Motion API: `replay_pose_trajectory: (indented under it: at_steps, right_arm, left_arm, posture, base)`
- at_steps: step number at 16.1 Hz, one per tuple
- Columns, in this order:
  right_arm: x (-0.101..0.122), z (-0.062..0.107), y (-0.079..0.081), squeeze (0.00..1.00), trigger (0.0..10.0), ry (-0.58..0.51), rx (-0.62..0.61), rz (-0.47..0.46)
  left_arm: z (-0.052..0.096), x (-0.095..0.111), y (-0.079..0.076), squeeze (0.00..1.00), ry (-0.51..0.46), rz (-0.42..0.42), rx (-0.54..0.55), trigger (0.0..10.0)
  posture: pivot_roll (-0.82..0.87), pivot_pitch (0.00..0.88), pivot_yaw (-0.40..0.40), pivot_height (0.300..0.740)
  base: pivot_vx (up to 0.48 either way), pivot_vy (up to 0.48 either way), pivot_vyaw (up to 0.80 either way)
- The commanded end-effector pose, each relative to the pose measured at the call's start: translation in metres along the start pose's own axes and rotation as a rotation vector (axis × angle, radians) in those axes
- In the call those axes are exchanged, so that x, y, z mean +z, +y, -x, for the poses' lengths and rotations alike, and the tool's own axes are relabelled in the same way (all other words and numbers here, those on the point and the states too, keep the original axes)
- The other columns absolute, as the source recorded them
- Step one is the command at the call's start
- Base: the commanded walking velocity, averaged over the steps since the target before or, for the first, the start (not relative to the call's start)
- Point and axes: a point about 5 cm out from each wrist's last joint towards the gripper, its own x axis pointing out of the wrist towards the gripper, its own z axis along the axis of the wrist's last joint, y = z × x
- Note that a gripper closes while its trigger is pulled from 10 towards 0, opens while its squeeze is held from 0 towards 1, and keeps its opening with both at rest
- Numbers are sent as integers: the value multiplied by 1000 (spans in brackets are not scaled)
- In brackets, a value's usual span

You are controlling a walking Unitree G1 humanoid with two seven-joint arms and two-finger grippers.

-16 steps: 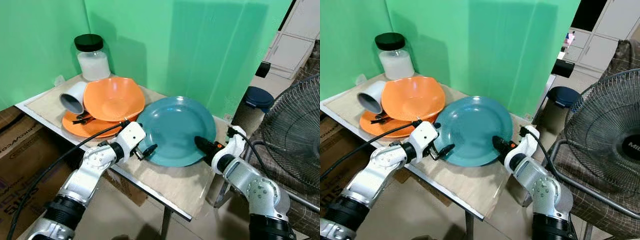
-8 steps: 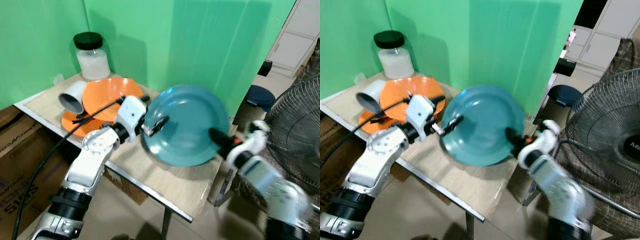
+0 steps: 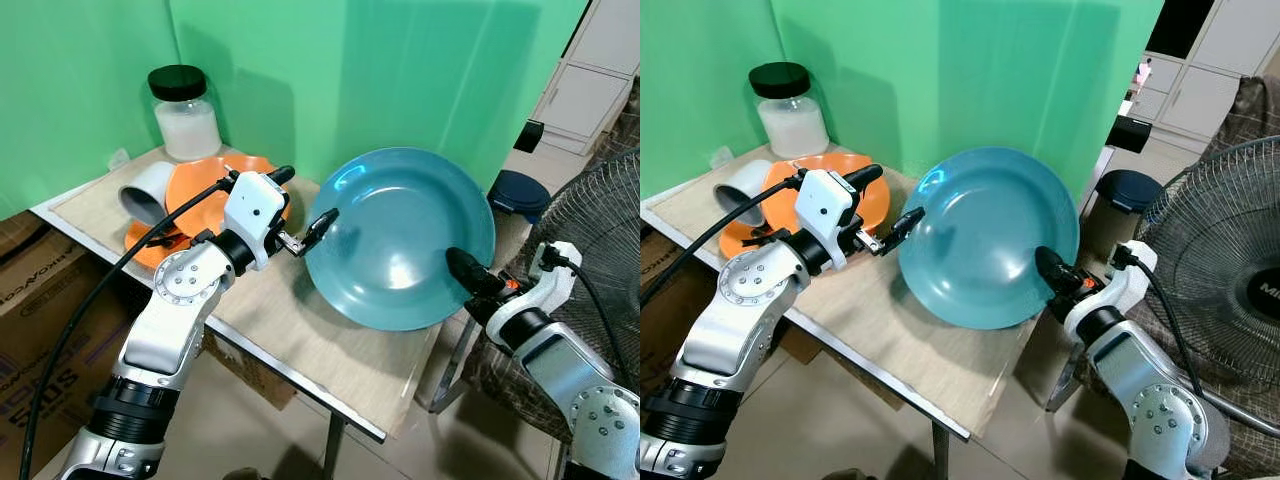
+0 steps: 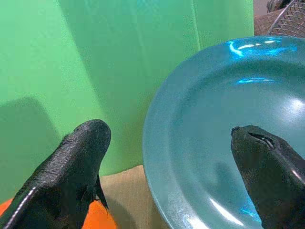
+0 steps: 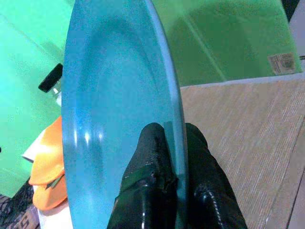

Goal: Setting the table

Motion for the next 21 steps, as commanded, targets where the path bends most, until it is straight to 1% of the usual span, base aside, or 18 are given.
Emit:
replay_pose_trajectory:
  at_steps: [1, 10, 11, 12, 13, 16, 17, 18, 19, 20, 21]
  right_arm:
    - [8, 0, 7, 0, 0, -36, 46, 9]
    - [8, 0, 7, 0, 0, -36, 46, 9]
    - [16, 9, 12, 0, 0, -93, 83, 39]
    - [6, 10, 19, 0, 10000, -90, -3, 267]
    - [1, 9, 23, 0, 10000, -88, -35, 350]
    - [1, 12, 26, 0, 10000, -103, -21, 349]
    - [3, 13, 27, 0, 10000, -116, -17, 348]
    - [9, 17, 29, 0, 10000, -184, -14, 346]
    - [10, 19, 30, 0, 10000, -212, -19, 345]
    - [16, 26, 31, 0, 10000, -285, -39, 326]
    - [20, 38, 32, 0, 10000, -344, -64, 330]
  left_arm:
    - [0, 2, -1, 0, -8, 4, -7, 10000]
    - [0, 2, -1, 0, -8, 4, -7, 10000]
    - [5, 5, 1, 0, 3, 9, 19, 10000]
    - [29, -15, -15, 0, 164, 3, -65, 10000]
    - [38, -23, -24, 0, 228, 6, -108, 10000]
    - [38, -22, -26, 0, 224, 12, -107, 10000]
    - [39, -21, -25, 0, 217, 17, -90, 10000]
    - [41, -15, -20, 0, 191, 17, -19, 10000]
    - [42, -13, -19, 0, 187, 19, 0, 10000]
    - [46, -9, -18, 0, 173, 27, 47, 10000]
    - [54, -6, -22, 0, 168, 48, 111, 10000]
  posture:
    - [66, 0, -20, 740]
    - [66, 0, -20, 740]
    - [62, 0, -13, 740]
    - [70, 0, -32, 740]
    - [70, 0, -32, 740]
    - [62, 0, -23, 740]
    - [62, 0, -24, 740]
    - [63, 0, -27, 740]
    - [65, 0, -30, 740]
    - [64, 0, -31, 740]
    - [62, 0, -35, 740]
  base:
    - [0, 0, 0]
    - [0, 0, 0]
    - [0, 0, 0]
    - [0, 0, -800]
    - [0, 0, -800]
    - [0, 0, -800]
    - [0, 0, -800]
    - [0, 0, -800]
    - [0, 0, -800]
    - [0, 0, -800]
    - [0, 0, -800]
